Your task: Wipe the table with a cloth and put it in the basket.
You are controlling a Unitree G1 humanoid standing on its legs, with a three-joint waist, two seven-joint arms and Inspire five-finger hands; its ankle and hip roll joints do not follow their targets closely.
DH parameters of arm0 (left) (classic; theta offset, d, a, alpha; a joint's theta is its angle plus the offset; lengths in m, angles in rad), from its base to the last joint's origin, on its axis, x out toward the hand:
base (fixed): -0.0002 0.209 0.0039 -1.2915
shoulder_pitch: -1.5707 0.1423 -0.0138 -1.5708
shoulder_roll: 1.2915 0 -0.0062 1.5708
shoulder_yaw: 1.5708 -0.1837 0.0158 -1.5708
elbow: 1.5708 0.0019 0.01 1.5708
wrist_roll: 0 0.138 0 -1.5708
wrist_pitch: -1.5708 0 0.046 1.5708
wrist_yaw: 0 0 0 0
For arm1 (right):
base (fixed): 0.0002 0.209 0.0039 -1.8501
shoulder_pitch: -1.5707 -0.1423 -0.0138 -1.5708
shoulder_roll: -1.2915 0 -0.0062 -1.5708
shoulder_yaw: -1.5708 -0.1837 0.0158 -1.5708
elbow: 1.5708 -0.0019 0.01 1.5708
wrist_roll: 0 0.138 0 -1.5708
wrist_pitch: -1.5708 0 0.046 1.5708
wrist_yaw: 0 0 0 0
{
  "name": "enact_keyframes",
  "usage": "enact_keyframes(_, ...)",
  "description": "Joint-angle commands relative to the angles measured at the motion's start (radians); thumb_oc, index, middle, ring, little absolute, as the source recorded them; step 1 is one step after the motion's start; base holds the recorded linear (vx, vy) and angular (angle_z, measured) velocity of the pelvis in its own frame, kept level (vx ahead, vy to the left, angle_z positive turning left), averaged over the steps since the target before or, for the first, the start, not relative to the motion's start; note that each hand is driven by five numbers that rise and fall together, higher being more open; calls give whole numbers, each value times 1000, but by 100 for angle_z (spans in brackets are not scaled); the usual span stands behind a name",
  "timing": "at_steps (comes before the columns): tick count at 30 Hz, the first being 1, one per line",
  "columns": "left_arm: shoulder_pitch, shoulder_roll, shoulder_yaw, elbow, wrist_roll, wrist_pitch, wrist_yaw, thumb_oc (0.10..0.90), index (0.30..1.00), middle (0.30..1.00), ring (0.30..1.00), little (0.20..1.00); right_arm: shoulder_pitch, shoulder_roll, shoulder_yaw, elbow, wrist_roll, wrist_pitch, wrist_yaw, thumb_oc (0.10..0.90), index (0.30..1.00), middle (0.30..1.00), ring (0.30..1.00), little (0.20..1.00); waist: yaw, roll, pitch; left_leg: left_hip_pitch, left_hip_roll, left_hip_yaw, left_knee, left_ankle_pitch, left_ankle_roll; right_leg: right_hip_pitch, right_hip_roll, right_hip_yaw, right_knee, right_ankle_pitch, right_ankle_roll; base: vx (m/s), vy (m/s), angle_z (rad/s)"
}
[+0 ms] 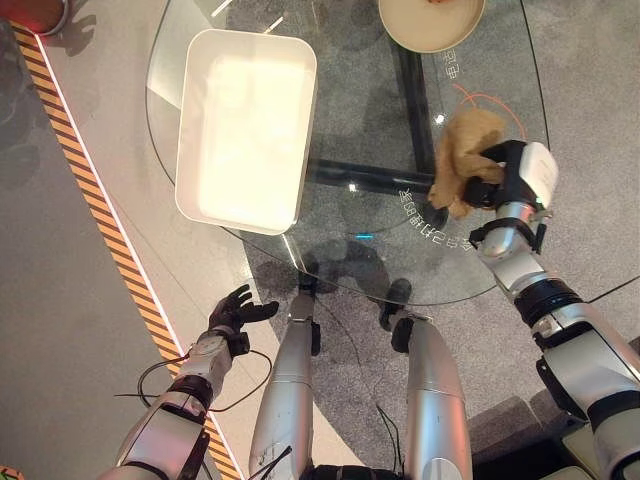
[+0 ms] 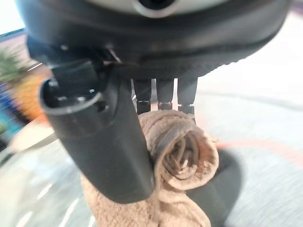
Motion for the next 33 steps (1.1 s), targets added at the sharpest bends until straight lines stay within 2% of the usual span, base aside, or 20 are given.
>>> enact_keyframes(1,54,-16,19,5,-9,-19,39,800,900,900,900,900,-44,18,46,-136,-71,-39,32,100,300,300,300,200,14,0,-23,21,-73,96,129,-156,75,25,59,39,-162,111,43,0,0,0)
enact_keyframes(8,64,-31,24,3,0,-33,47,800,900,900,900,900,-10,51,92,-253,-131,-32,86,100,300,300,300,200,10,-1,-23,18,-73,102,127,-151,71,23,54,37,-164,109,42,0,0,0)
enact_keyframes(21,60,-49,29,16,-5,-47,43,800,900,900,900,900,33,90,141,-315,-163,-21,137,100,300,300,300,200,6,-2,-23,26,-72,111,114,-138,65,28,47,37,-172,114,46,0,0,0)
enact_keyframes(27,57,-53,46,27,-86,-54,31,800,900,900,900,900,45,95,133,-317,-131,-6,92,100,300,300,300,200,4,-1,-23,30,-72,113,108,-134,64,29,46,37,-172,116,46,0,0,0)
enact_keyframes(31,63,-55,73,25,-168,-92,40,800,900,900,900,900,50,93,110,-309,-78,-1,46,100,300,300,300,200,4,0,-23,31,-69,112,110,-134,62,30,45,38,-168,115,46,0,0,0)
enact_keyframes(33,66,-52,110,9,-246,-137,53,800,900,900,900,900,63,88,80,-309,-14,-12,6,100,300,300,300,200,4,-2,-23,33,-65,110,111,-134,63,32,45,40,-162,110,45,0,0,0)
